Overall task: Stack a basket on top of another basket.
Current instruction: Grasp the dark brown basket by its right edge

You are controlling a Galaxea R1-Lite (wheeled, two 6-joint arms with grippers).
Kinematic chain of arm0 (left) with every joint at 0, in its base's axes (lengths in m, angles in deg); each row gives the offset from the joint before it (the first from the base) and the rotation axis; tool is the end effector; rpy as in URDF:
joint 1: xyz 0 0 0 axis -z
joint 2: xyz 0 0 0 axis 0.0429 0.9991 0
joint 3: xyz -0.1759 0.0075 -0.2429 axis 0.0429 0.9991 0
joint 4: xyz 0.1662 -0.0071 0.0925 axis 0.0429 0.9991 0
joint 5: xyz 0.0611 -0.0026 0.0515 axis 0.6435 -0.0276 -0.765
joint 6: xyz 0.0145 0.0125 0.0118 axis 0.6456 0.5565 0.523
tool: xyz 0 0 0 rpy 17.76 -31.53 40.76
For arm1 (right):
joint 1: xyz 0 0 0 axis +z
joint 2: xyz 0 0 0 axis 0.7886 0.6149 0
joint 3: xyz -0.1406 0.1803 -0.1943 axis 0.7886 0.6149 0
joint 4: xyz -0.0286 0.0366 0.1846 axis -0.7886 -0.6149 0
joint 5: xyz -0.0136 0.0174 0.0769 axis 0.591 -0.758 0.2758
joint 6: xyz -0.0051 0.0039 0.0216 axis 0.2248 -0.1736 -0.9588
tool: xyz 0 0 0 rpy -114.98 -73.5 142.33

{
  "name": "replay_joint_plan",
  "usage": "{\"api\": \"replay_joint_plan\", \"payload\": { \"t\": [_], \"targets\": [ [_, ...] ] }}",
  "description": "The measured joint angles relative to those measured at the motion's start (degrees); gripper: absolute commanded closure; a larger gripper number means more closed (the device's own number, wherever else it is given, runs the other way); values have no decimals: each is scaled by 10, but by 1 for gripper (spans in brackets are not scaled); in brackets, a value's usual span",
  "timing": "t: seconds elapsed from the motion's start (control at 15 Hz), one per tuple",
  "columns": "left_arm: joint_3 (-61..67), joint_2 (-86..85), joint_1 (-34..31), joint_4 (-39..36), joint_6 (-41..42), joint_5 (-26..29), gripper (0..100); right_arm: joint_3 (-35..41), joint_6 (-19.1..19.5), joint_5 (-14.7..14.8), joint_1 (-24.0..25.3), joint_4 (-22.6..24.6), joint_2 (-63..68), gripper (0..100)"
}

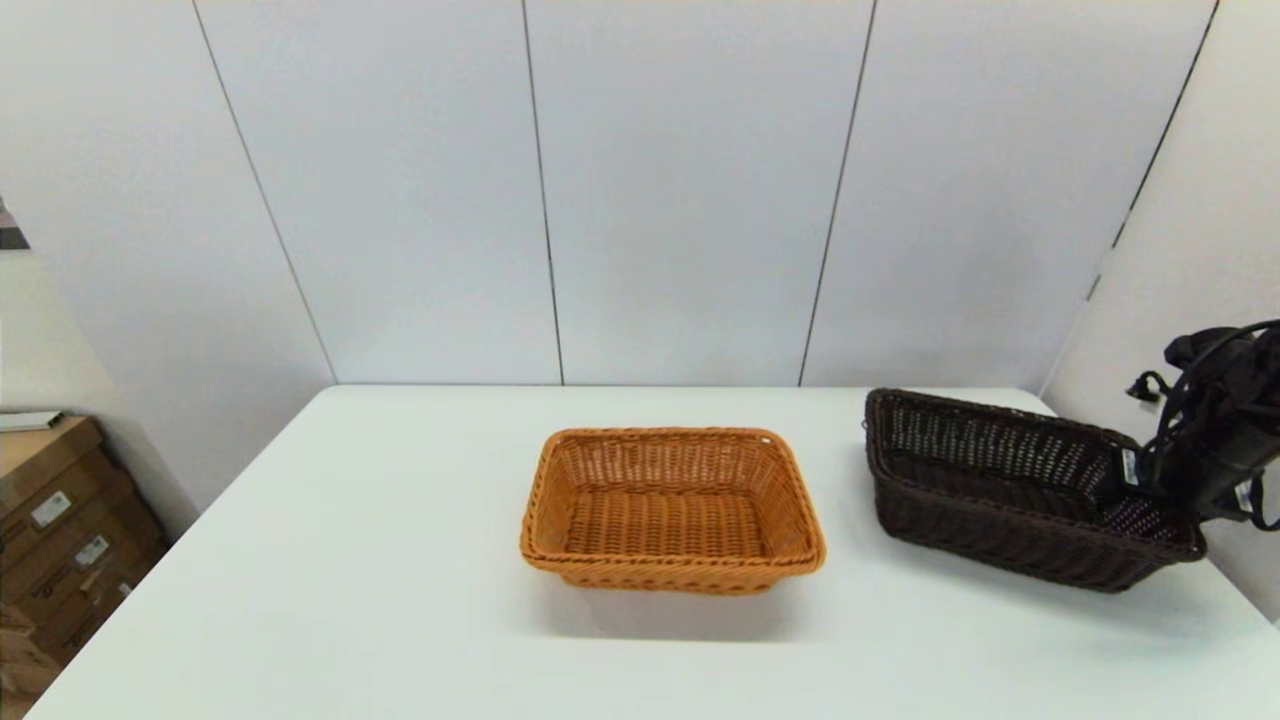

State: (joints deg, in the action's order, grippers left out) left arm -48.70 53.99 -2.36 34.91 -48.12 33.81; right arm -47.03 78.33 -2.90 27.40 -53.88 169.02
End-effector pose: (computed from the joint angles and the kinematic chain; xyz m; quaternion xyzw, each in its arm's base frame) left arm -0.0234 0.0008 0.0762 -0.0365 0.0004 0.0157 0.9992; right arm 0.3669 -0.1690 0.0796 0.1202 0.5597 -0.1855 0.7986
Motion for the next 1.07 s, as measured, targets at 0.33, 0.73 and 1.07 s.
{"api": "replay_joint_plan", "payload": {
  "t": [0.33, 0.73, 1.07],
  "targets": [
    [0, 0, 0, 0, 0, 0, 0, -13, 0, -4, -1, -3, 3, 100],
    [0, 0, 0, 0, 0, 0, 0, -26, -2, -5, -22, -4, 2, 100],
    [0, 0, 0, 0, 0, 0, 0, -39, -5, -80, -52, -38, -13, 100]
  ]
}}
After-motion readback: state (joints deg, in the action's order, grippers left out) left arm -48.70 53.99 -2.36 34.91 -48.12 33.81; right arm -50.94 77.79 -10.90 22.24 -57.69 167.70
